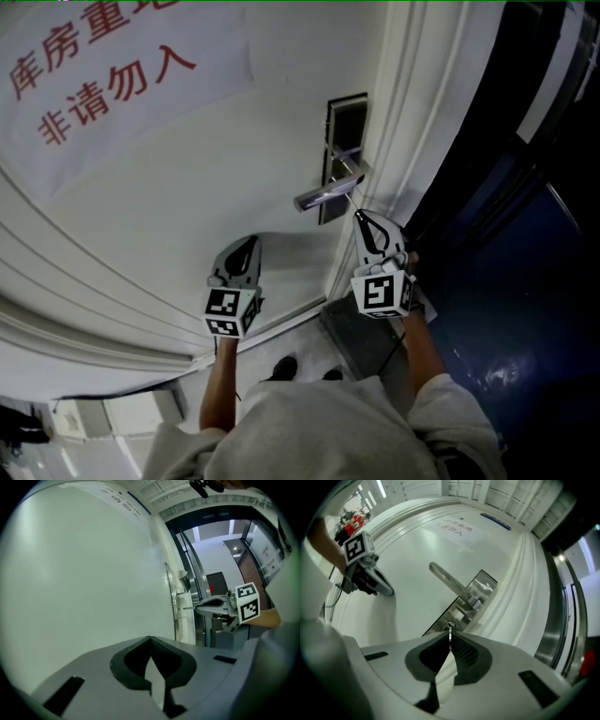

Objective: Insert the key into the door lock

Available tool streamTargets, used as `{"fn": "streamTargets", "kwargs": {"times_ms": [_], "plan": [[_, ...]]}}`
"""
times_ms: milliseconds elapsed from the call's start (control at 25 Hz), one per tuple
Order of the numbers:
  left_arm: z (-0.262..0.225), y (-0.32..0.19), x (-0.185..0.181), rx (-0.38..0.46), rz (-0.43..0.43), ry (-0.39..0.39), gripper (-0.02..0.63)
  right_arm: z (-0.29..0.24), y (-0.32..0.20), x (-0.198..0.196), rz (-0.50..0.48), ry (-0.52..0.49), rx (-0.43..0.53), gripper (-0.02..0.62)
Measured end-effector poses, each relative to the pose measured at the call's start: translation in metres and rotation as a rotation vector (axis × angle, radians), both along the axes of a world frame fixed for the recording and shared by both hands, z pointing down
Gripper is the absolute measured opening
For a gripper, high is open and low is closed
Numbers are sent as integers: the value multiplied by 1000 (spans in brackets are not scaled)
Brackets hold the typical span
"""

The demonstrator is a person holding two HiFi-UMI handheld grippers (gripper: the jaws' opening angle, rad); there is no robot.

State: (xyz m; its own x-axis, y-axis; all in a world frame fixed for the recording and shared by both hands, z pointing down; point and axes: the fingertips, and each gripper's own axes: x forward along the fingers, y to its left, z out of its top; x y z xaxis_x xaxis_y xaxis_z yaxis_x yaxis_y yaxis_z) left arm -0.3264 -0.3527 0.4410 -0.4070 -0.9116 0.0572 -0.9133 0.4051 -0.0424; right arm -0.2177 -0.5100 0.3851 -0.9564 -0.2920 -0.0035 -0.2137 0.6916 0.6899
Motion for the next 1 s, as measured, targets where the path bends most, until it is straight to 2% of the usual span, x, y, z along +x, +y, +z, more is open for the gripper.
{"fn": "streamTargets", "kwargs": {"times_ms": [200, 320, 400, 520, 1000], "plan": [[-4, -4, 0, 11, 14, 5, 17, 4, -2, -2, 49, 117, 326, 30], [-4, -7, 1, 7, 22, 4, 17, 8, -2, -3, 57, 164, 462, 29], [-4, -9, 2, 3, 26, 2, 17, 9, -2, -5, 55, 180, 519, 30], [-3, -11, 2, 2, 28, 4, 17, 9, -2, -7, 46, 187, 548, 31], [1, -8, 0, 3, 16, 13, 17, 9, -4, -18, 22, 199, 559, 29]]}}
